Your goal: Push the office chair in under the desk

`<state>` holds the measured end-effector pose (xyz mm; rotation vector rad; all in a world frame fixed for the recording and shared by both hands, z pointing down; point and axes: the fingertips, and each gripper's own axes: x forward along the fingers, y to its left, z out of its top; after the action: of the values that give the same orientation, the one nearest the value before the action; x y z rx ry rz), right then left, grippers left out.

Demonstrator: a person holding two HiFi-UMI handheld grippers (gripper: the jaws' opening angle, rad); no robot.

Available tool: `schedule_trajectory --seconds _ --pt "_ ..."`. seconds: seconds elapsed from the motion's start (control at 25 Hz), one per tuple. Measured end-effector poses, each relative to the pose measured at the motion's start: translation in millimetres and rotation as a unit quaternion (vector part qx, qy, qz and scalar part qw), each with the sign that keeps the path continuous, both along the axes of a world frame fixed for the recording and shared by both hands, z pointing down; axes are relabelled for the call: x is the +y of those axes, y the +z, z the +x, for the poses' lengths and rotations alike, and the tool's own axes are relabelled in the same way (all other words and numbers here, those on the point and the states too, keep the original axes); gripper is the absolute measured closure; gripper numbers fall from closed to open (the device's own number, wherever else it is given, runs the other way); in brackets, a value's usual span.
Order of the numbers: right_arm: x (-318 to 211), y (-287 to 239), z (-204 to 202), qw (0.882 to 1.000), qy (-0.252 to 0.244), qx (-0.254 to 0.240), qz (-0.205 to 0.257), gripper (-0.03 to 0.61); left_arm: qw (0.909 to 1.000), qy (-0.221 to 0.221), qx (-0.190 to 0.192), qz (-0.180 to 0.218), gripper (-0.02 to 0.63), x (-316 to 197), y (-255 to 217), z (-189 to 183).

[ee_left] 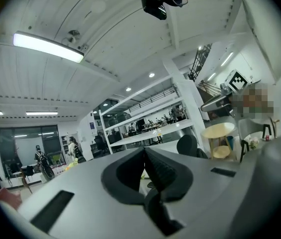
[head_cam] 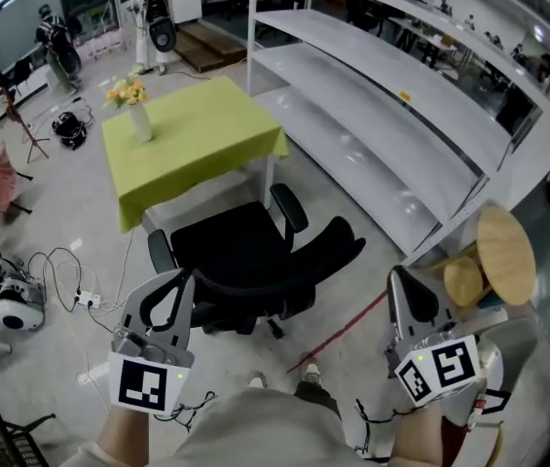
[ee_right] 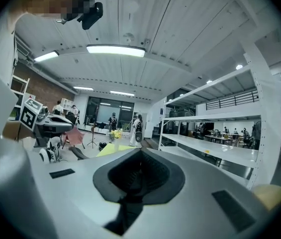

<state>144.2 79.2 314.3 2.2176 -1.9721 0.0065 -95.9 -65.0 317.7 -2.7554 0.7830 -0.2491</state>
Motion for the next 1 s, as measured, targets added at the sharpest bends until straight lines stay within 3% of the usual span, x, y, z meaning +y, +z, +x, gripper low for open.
schedule_trajectory --seconds 0.4,0.6,0.8,0.88,1.0 --pt "-59.5 15.4 25.4 0.992 -0.118 0.004 -0.031 0.572 0.9924 -0.122 -0.011 -0.007 0.606 -18.3 1.7 -2.0" --pt "-79.9 26.4 44.4 0.985 -0.170 0.002 -0.038 0.572 0.9814 -0.186 0.020 -0.042 0.606 -21.1 10.7 -11.8" --pt "-93.0 48.8 59.0 0.967 -0.240 -0.029 -0.078 0.556 0.9747 -0.221 -0.016 -0.032 0.601 -16.2 26.4 -14.1" --pt "-95.7 59.7 60.3 0.954 -0.279 -0.044 -0.101 0.489 0.9765 -0.208 -0.044 -0.032 0.527 -12.1 37.9 -9.2" --pt "-97.3 74.4 60.5 0.936 -0.325 -0.018 -0.134 0.412 0.9781 -0.180 -0.103 -0.015 0.414 -8.0 55.3 -3.1"
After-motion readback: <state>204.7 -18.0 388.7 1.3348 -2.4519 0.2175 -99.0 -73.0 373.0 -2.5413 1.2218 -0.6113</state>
